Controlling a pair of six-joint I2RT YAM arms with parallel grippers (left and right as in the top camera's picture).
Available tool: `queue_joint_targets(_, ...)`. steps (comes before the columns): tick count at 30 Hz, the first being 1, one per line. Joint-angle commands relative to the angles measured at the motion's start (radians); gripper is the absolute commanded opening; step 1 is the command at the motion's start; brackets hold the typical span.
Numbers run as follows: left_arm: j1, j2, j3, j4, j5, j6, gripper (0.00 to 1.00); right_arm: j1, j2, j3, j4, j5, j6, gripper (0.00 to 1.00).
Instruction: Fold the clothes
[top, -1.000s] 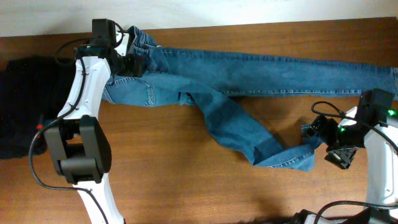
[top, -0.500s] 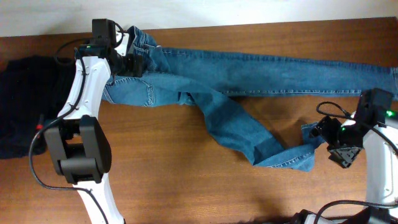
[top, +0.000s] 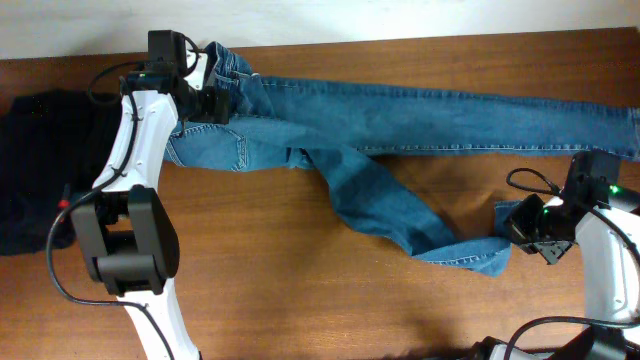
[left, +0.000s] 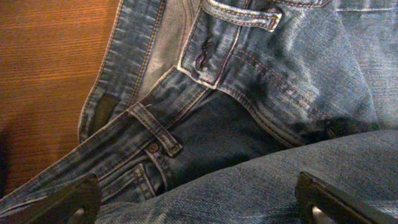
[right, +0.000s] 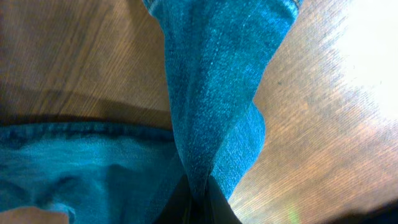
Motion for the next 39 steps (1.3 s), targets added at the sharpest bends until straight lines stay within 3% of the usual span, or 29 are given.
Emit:
queue_joint_targets(1,-0.001,0.003,0.010,-0.001,0.011,0.016,0.99,0.000,0.002,0.018,0.006,0.013,-0.080,0.04)
queue_joint_targets(6,-0.001,0.003,0.010,-0.001,0.011,0.016,0.99,0.000,0.002,0.125,-0.003,0.037,-0.232,0.04)
queue_joint_targets(13,-0.001,0.003,0.010,-0.001,0.011,0.016,0.99,0.000,0.002,0.276,-0.002,0.224,-0.285,0.04)
queue_joint_targets(19,-0.001,0.003,0.010,-0.001,0.011,0.016,0.99,0.000,0.002,0.290,0.130,0.285,-0.472,0.04)
queue_joint_targets(25,-0.001,0.003,0.010,-0.001,0.011,0.016,0.99,-0.006,0.002,0.290,0.246,0.487,-0.491,0.03)
queue_joint_targets(32,-0.001,0.003,0.010,-0.001,0.011,0.016,0.99,-0.097,0.005,0.290,0.380,0.458,-0.528,0.04)
queue_joint_targets(39,-0.001,0.003,0.010,-0.001,0.011,0.016,0.99,-0.211,0.071,0.290,0.543,0.266,-0.626,0.04)
